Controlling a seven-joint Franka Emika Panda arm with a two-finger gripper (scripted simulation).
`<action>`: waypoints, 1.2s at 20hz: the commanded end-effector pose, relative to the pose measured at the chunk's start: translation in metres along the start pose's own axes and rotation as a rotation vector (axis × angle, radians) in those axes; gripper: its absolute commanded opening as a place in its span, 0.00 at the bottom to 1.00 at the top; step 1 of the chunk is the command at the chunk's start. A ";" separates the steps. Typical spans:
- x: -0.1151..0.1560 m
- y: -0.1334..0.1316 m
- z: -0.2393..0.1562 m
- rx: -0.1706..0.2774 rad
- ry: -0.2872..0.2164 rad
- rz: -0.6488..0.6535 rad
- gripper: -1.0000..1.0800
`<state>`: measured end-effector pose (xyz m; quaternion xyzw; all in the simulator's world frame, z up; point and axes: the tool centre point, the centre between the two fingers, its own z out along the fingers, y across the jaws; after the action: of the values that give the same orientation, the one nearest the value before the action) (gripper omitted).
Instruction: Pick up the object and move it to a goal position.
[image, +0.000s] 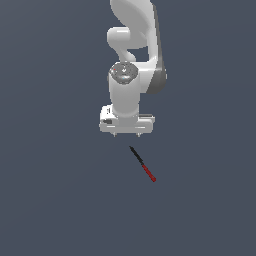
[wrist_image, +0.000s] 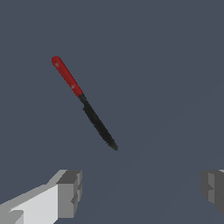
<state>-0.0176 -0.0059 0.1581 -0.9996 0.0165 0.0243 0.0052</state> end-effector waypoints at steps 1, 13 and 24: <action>0.000 0.000 0.000 0.000 0.000 0.000 0.96; -0.007 0.007 0.009 0.010 -0.030 0.050 0.96; 0.012 -0.010 0.029 -0.005 -0.013 -0.103 0.96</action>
<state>-0.0107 0.0001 0.1330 -0.9993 -0.0188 0.0322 0.0051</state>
